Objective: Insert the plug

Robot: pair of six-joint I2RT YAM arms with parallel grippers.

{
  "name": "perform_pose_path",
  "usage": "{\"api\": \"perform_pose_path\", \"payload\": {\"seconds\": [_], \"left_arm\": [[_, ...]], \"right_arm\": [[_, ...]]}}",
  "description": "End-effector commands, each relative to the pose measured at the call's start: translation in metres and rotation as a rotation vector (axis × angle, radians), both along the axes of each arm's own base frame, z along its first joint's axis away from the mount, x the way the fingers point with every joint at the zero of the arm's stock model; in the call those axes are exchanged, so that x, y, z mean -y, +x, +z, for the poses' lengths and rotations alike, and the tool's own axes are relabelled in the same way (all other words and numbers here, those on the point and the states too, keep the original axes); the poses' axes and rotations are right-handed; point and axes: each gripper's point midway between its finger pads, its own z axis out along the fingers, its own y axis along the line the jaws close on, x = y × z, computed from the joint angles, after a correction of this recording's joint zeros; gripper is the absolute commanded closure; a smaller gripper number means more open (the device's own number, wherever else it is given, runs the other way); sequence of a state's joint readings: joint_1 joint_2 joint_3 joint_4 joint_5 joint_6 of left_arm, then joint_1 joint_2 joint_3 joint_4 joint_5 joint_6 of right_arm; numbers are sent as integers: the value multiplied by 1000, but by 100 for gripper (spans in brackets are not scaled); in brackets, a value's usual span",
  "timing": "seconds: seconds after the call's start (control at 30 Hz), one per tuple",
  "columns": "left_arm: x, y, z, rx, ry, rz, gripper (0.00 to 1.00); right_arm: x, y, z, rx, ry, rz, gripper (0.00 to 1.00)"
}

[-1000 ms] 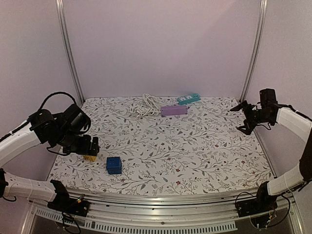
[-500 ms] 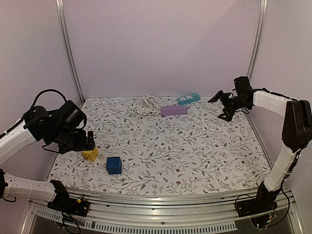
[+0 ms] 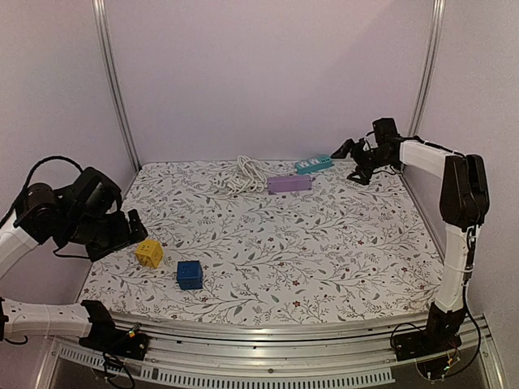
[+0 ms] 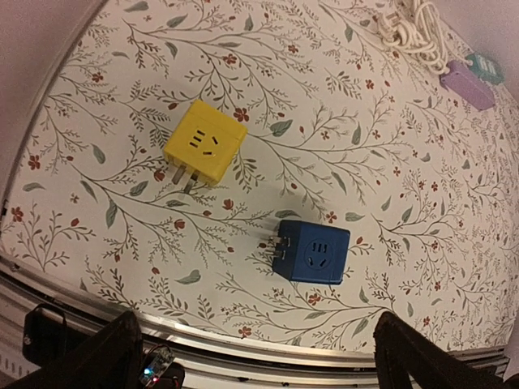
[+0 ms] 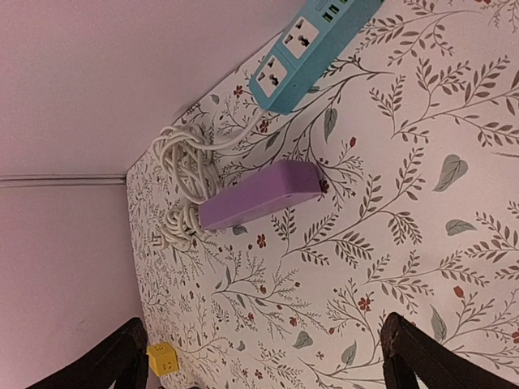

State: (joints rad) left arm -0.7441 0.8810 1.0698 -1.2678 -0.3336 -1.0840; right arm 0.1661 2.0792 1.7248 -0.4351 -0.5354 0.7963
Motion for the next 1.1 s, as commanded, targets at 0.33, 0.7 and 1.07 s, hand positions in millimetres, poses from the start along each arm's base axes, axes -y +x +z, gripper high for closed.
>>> {"api": "perform_pose_path", "payload": {"seconds": [0.33,0.7,1.07], "left_arm": [[-19,-19,-2,-6,-49,107,0],[-9,-11,-3,-13,-53,99,1],[6,1,-4,-21,-64,89,1]], "right_arm": [[-30,47,3,134,96,106,1],[-43,78,-21,148,133,85,1],[-61,103,-51,144,233,108,14]]}}
